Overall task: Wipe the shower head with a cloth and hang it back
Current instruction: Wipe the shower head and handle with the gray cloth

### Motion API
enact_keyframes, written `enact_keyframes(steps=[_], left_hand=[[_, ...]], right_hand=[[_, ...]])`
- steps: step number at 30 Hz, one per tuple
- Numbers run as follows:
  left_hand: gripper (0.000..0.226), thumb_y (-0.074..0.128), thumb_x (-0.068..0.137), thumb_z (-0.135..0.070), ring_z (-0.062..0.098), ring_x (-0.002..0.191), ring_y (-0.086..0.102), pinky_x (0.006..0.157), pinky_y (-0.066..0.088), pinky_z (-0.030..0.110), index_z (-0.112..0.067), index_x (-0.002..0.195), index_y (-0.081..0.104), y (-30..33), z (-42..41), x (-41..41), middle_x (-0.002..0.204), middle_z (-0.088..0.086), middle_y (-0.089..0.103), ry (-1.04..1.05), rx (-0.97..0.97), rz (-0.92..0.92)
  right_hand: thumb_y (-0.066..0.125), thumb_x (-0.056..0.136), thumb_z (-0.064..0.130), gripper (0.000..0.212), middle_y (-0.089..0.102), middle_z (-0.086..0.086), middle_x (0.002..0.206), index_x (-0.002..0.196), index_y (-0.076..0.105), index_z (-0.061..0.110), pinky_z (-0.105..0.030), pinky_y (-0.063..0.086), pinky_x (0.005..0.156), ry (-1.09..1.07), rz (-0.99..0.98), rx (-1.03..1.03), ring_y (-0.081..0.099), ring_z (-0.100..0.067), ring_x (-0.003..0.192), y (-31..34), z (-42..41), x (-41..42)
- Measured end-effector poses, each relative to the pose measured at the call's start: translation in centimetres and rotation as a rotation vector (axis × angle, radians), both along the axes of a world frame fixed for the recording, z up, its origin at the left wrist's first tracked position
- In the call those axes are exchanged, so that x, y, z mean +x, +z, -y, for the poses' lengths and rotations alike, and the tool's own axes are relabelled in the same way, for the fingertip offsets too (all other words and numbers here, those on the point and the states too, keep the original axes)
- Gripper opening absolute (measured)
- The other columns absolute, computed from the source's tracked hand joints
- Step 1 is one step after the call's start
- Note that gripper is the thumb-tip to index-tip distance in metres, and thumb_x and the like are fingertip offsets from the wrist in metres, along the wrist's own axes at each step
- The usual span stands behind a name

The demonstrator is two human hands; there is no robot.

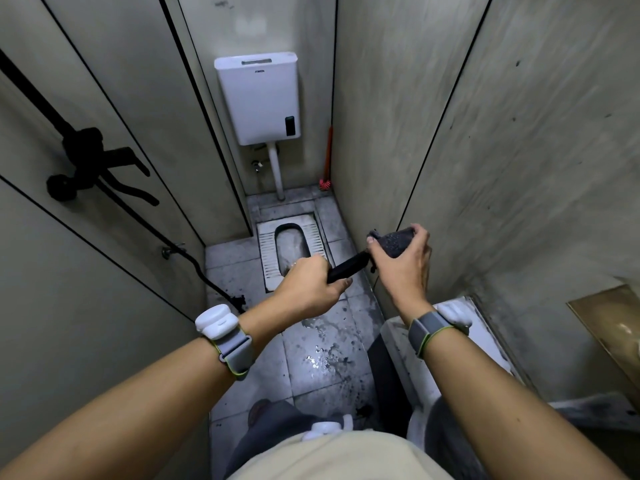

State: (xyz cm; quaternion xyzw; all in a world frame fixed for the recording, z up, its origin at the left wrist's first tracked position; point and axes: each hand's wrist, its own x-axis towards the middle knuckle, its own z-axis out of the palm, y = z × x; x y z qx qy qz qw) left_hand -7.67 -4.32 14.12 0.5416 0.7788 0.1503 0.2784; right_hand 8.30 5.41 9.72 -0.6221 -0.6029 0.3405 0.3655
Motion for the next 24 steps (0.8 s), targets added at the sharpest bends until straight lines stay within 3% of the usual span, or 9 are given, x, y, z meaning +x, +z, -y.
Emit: enact_keyframes(steps=[8, 12, 16, 19, 21, 24], left_hand=[[0.042, 0.067, 0.097, -0.052, 0.015, 0.042, 0.049, 0.035, 0.028, 0.022, -0.018, 0.073, 0.061, 0.8, 0.1, -0.7, 0.058, -0.002, 0.053, -0.023, 0.014, -0.007], [0.042, 0.067, 0.097, -0.052, 0.02, 0.045, 0.054, 0.04, 0.037, 0.026, -0.011, 0.085, 0.069, 0.5, 0.6, -1.0, 0.063, 0.004, 0.059, -0.028, -0.008, 0.014], [0.042, 0.067, 0.097, -0.049, 0.023, 0.047, 0.057, 0.038, 0.038, 0.024, -0.008, 0.091, 0.071, -0.1, 1.4, -0.9, 0.064, 0.007, 0.061, -0.021, -0.025, 0.063], [0.043, 0.068, 0.098, -0.049, 0.024, 0.05, 0.058, 0.04, 0.039, 0.024, -0.007, 0.092, 0.071, -0.1, 1.3, -0.8, 0.066, 0.007, 0.061, 0.016, -0.028, 0.098], [0.043, 0.068, 0.097, -0.05, 0.024, 0.052, 0.058, 0.045, 0.041, 0.027, -0.007, 0.091, 0.07, 0.1, 1.1, -0.9, 0.067, 0.007, 0.061, 0.039, -0.036, 0.106], [0.044, 0.068, 0.096, -0.05, 0.022, 0.05, 0.056, 0.045, 0.038, 0.027, -0.008, 0.085, 0.067, 0.4, 1.0, -1.2, 0.066, 0.005, 0.059, 0.038, -0.047, 0.074]], right_hand=[[0.06, 0.082, 0.07, 0.059, 0.053, -0.007, 0.113, 0.121, 0.045, 0.028, -0.031, 0.037, 0.079, -0.026, 0.074, 0.057, 0.046, -0.021, 0.092, 0.2, -0.6, -0.4], [0.048, 0.096, 0.061, 0.045, 0.062, -0.015, 0.11, 0.113, 0.057, 0.02, -0.035, 0.041, 0.078, -0.071, 0.093, -0.003, 0.058, -0.033, 0.095, 0.0, -1.4, 0.0], [0.045, 0.104, 0.048, 0.04, 0.07, -0.022, 0.102, 0.088, 0.06, 0.015, -0.035, 0.036, 0.074, -0.101, 0.039, -0.046, 0.064, -0.041, 0.098, 0.1, -2.3, 0.9], [0.054, 0.095, 0.061, 0.046, 0.064, -0.015, 0.111, 0.108, 0.059, 0.017, -0.032, 0.039, 0.08, 0.005, 0.013, -0.085, 0.062, -0.035, 0.103, 0.0, -1.7, 0.3], [0.07, 0.083, 0.063, 0.059, 0.053, -0.008, 0.116, 0.121, 0.049, 0.024, -0.03, 0.04, 0.084, 0.092, 0.039, -0.059, 0.055, -0.026, 0.1, -0.3, -0.8, -0.4], [0.077, 0.074, 0.061, 0.066, 0.042, -0.002, 0.111, 0.118, 0.04, 0.029, -0.029, 0.038, 0.081, 0.08, 0.079, 0.012, 0.044, -0.021, 0.093, -0.7, -0.1, -1.2]])
